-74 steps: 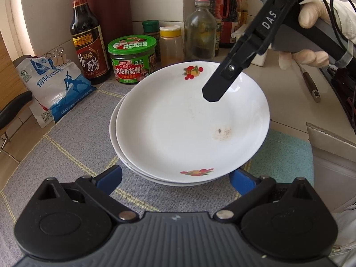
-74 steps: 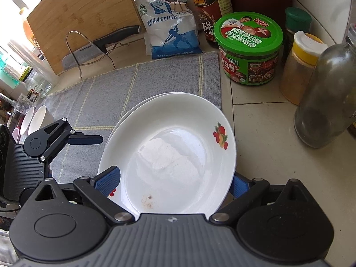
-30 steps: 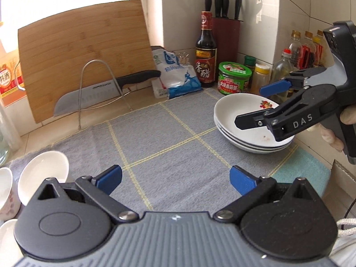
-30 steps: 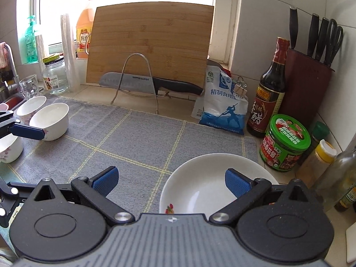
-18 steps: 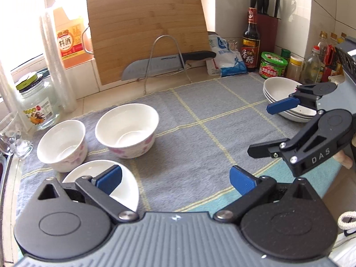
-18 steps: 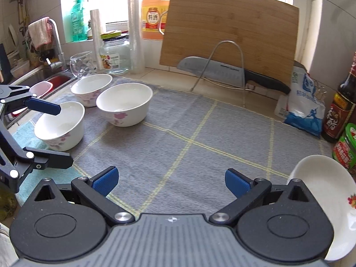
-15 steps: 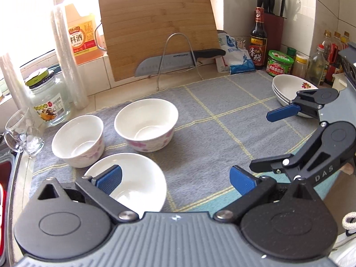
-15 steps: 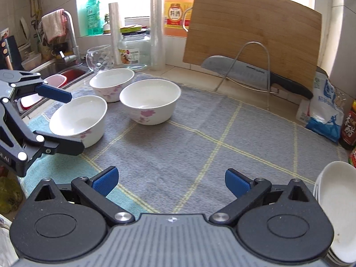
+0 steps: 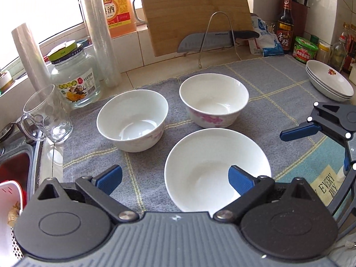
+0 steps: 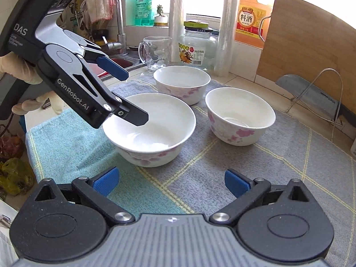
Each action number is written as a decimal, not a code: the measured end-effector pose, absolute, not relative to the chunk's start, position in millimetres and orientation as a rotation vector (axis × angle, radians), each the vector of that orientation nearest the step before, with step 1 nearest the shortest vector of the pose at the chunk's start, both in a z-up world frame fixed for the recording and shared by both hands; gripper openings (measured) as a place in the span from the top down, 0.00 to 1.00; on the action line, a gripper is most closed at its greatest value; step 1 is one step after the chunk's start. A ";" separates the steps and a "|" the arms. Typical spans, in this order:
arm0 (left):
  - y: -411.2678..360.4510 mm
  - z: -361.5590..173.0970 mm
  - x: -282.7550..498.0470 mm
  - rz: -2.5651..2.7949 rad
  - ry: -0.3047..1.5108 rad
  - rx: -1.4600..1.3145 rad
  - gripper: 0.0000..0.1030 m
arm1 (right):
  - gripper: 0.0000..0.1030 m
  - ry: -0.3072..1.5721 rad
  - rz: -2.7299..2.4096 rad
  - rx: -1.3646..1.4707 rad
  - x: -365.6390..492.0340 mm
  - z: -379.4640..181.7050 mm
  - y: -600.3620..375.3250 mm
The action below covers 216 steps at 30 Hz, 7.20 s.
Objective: Organize plates and bowls
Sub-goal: 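Close the left tool on the rim of a white bowl, then lift and carry the white bowl with the left tool across the towel, then lower the bowl onto the towel and open the left tool, then move the right tool to the plain white bowl and close on its rim, then lift the bowl with the right tool and carry it over the pink-flowered bowl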
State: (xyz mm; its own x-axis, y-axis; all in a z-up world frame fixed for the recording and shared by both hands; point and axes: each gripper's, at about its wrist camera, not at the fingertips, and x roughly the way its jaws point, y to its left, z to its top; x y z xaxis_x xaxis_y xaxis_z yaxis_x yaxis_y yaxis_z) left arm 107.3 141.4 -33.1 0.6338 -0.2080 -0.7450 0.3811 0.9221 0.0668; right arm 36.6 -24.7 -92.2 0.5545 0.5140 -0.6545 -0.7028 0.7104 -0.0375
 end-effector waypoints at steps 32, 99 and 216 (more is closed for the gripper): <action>134.8 -44.2 120.8 -0.533 0.891 0.235 0.39 | 0.29 0.602 0.773 -0.399 35.4 -93.6 5.8; -7.3 -33.8 112.9 -0.836 0.781 0.262 0.08 | 0.04 0.713 0.458 -0.288 1.2 -80.2 -136.9; 45.5 -46.4 150.3 -0.338 0.685 0.113 0.12 | 0.21 0.949 0.862 -0.175 226.4 -59.3 -49.6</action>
